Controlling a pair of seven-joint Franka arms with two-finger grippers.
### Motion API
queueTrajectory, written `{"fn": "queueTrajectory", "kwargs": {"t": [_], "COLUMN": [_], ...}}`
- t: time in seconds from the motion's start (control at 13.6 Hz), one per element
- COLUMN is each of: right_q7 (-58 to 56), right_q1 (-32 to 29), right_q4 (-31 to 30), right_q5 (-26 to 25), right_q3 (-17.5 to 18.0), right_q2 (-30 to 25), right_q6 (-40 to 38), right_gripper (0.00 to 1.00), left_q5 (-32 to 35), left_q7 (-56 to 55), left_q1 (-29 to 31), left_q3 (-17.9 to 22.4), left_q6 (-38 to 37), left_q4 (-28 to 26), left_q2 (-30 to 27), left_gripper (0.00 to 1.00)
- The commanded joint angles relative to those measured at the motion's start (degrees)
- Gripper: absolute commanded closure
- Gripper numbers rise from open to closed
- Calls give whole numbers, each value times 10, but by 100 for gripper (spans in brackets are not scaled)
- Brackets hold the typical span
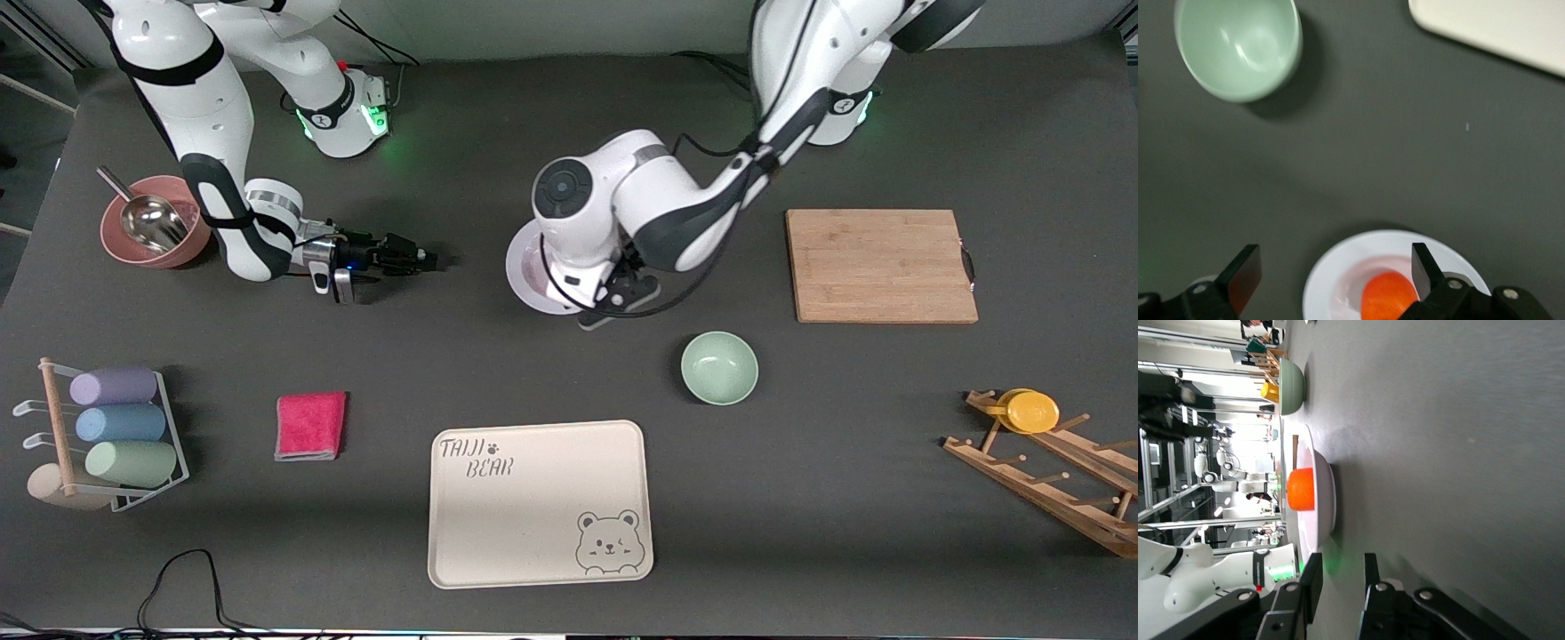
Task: Place orange and plate with both arms
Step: 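Release the orange and withdraw the left gripper while the right grasps plate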
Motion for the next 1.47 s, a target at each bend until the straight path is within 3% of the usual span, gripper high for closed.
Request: {"fn": "queueTrajectory", "kwargs": {"t": [0.0, 0.15, 0.51, 0.73, 0.95, 1.1, 1.25, 1.32, 1.39], "right_q7": [-7, -7, -7, -9, -14, -14, -14, -14, -16], "right_q1": [16, 19, 20, 20, 21, 20, 21, 21, 20], "right_q4": [14, 21, 53, 75, 92, 94, 94, 94, 94], "right_q5": [57, 100, 193, 228, 245, 245, 245, 245, 245], "right_q3": [35, 72, 161, 197, 214, 217, 217, 217, 217], "right_q2": [12, 12, 15, 24, 35, 36, 36, 36, 36], "right_q6": [17, 43, 108, 135, 146, 149, 149, 149, 149], "right_gripper": [68, 68, 68, 68, 68, 68, 68, 72, 89], "left_q5": [-4, -18, -141, -221, -216, -215, -184, -151, -142], "left_q7": [84, 148, 398, 537, 658, 779, 820, 822, 812], "left_q1": [41, 72, 188, 268, 264, 263, 253, 235, 222], "left_q3": [-6, -6, 5, 21, 106, 180, 226, 233, 238], "left_q6": [-18, -21, -27, -86, -158, -171, -169, -166, -166], "left_q4": [4, 4, -4, -13, -20, -76, -116, -126, -135], "left_q2": [-20, -36, -116, -164, -225, -291, -348, -370, -390], "left_gripper": [0, 0, 0, 0, 0, 0, 0, 0, 0]}}
